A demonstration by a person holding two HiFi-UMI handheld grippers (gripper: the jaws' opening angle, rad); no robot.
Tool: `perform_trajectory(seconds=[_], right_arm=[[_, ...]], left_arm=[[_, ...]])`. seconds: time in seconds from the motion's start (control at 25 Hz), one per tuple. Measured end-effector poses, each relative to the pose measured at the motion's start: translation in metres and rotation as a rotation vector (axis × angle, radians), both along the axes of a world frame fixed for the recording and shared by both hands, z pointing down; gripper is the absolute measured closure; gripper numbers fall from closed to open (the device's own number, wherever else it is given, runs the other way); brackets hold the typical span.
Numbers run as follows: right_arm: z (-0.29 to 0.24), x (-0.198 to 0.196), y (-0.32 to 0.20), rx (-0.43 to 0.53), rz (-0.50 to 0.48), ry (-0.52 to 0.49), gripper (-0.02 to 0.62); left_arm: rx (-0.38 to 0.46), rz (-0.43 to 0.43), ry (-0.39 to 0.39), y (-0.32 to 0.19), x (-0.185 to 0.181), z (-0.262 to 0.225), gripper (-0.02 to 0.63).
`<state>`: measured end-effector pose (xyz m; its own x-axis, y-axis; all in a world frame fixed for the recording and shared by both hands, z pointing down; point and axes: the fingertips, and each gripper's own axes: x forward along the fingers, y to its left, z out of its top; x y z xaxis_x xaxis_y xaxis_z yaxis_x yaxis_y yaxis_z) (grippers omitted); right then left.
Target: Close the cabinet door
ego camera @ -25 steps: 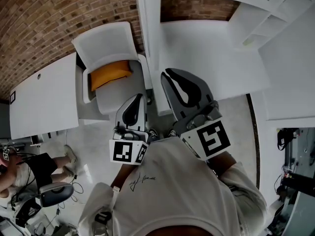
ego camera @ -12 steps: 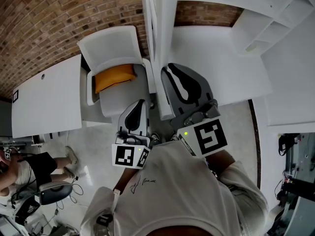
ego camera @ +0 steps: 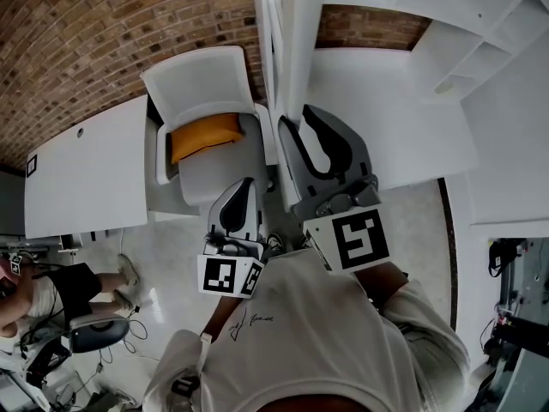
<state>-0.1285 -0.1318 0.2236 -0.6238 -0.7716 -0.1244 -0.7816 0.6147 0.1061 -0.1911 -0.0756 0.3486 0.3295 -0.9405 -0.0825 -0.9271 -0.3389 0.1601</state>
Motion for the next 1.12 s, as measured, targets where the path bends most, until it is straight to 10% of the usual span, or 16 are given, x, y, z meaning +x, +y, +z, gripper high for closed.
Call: perform_trajectory(seconds=[1.12], right_arm=[[0.002,0.034,-0.007,-0.022,0.011,-0.03,0.531]], left_arm=[[-0.022,0.039,-0.007,0.001,0.022,0.006,0.589]])
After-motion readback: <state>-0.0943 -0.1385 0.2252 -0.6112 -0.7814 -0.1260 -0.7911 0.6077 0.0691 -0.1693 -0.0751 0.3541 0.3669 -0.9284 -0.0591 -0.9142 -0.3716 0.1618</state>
